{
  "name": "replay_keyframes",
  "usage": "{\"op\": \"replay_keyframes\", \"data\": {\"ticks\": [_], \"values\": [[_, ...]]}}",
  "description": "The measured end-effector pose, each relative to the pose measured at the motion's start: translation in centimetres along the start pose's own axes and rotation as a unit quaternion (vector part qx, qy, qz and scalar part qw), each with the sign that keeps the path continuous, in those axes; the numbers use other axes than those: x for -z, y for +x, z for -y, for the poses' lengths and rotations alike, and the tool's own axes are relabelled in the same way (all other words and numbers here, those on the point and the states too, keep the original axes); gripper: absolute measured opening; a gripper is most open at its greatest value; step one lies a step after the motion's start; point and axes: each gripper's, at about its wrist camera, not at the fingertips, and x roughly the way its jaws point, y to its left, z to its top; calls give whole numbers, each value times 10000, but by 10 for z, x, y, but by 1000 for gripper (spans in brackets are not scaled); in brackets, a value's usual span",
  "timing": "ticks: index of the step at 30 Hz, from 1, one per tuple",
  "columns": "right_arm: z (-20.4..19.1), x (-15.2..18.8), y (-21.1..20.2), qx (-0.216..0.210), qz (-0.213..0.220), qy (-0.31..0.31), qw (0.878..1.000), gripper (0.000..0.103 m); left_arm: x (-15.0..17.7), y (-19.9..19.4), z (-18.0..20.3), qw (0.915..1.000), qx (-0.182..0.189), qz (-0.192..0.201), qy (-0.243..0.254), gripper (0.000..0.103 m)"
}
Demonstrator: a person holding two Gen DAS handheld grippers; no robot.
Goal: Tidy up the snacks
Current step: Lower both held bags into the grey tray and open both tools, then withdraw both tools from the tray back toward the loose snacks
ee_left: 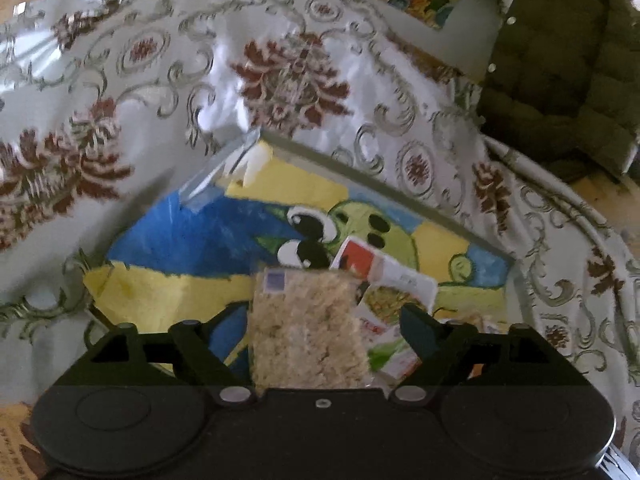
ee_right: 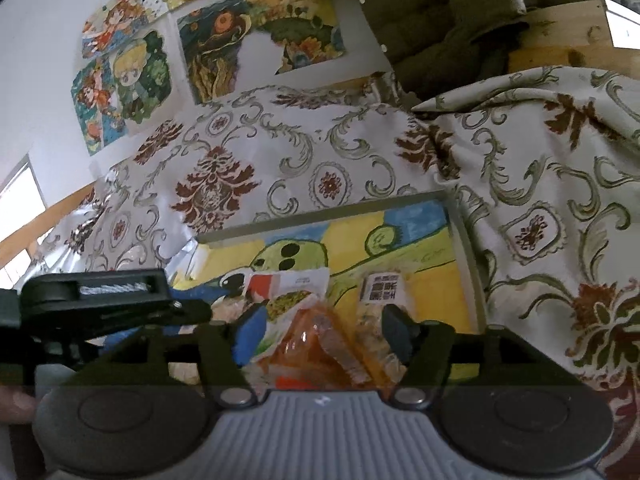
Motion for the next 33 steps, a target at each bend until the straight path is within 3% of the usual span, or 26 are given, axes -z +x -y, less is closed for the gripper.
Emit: {"op": "replay_keyframes", "data": {"ticks": [3,12,19,25,33], "values": [[2,-5,-10,30,103,90,9999,86,-3,-17,5,9999,-41,153,67,96],[13,-21,-54,7,355,387,9986,102,-2,-73,9,9987,-157,488,9,102],[6,-32,-107,-354,674,254,9968,103,35,-133,9,9909,-296,1224,470,102],[-4,-23,-145,-274,819,79,9962,103,64,-175,10,9887,-314,1374,519,102],[-19,4,-189,-225,779,-93,9967,103,99,-223,7,9808,-313,1605,1064,102]]}}
